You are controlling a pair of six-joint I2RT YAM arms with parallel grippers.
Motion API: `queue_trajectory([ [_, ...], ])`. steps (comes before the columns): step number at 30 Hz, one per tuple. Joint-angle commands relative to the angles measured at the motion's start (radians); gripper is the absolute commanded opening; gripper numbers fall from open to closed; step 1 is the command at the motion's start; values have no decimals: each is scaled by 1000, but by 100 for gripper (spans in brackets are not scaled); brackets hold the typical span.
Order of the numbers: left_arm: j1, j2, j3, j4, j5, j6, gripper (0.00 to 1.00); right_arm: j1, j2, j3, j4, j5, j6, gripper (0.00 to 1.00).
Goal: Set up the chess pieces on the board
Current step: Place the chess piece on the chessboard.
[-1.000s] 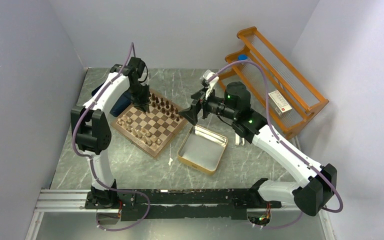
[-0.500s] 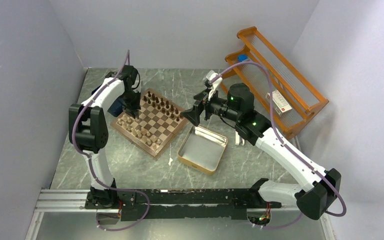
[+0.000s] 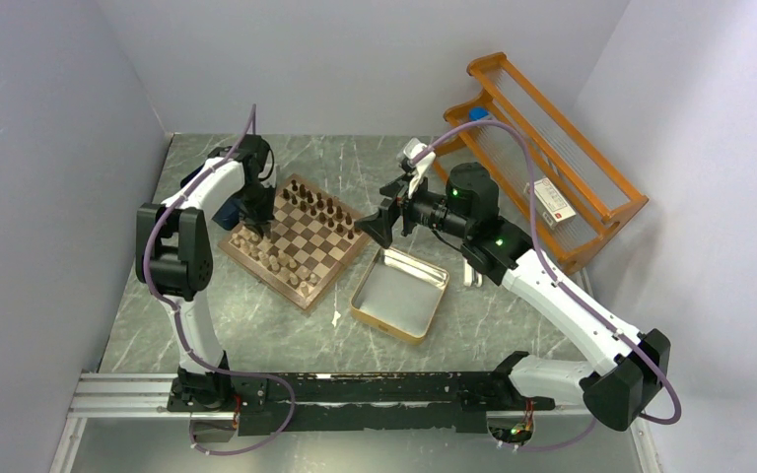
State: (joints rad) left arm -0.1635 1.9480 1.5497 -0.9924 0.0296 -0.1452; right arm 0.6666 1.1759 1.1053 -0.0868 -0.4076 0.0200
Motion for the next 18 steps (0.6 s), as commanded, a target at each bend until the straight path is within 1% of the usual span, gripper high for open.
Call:
queue_trajectory([
  [1, 13, 13, -11, 9, -28, 25, 14, 5, -8, 23, 30, 0, -12, 100],
  [12, 27, 18, -43, 9, -28, 50, 14, 16, -9, 15, 67, 16, -6, 100],
  [18, 28, 29, -61, 29, -21, 50, 15, 22, -4, 23, 70, 23, -12, 100],
])
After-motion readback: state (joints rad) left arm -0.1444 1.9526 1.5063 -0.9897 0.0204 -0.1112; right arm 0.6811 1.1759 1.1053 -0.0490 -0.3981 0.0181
